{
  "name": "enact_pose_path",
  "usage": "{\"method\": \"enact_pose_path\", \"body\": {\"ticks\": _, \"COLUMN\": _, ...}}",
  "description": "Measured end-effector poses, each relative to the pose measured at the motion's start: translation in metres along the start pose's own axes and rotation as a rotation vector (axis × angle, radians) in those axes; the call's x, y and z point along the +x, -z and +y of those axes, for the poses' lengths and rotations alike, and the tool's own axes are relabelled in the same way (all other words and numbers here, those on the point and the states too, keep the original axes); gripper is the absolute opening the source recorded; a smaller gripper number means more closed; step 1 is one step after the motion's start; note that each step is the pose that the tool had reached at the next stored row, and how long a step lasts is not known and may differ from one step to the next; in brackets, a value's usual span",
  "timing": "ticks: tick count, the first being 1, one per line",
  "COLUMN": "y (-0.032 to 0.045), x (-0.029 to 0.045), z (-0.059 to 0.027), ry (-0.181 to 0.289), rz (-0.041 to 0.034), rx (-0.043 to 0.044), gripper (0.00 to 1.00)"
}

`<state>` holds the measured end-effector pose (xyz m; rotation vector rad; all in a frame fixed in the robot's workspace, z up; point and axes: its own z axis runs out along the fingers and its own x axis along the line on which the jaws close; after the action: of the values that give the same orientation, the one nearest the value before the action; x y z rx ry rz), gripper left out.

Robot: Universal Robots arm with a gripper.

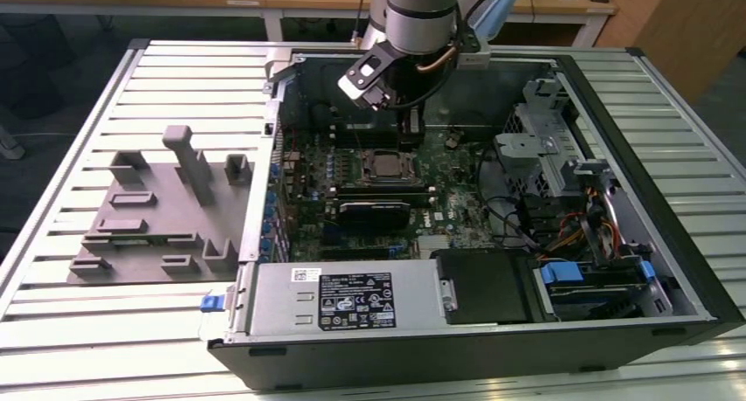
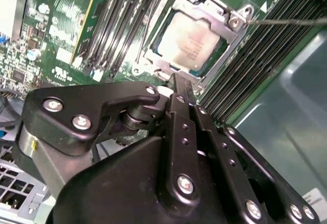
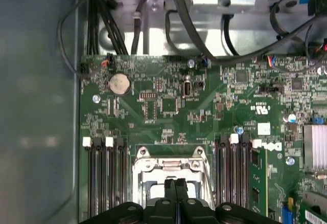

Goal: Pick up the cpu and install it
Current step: 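Close the cpu cover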

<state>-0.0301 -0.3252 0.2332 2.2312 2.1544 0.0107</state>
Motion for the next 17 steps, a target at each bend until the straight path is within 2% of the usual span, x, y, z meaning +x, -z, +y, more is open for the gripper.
{"method": "enact_pose_path", "body": {"ticks": 11, "y": -0.0038, "x": -0.0027, "z": -0.0178, "ry": 0.0, "rz": 0.0003, "rx": -0.0001, "gripper": 0.11}}
{"method": "enact_pose_path", "body": {"ticks": 17, "y": -0.0045, "x": -0.0029, "z": -0.0212, "ry": 0.0, "rz": 0.0001, "rx": 0.0, "gripper": 0.11}}
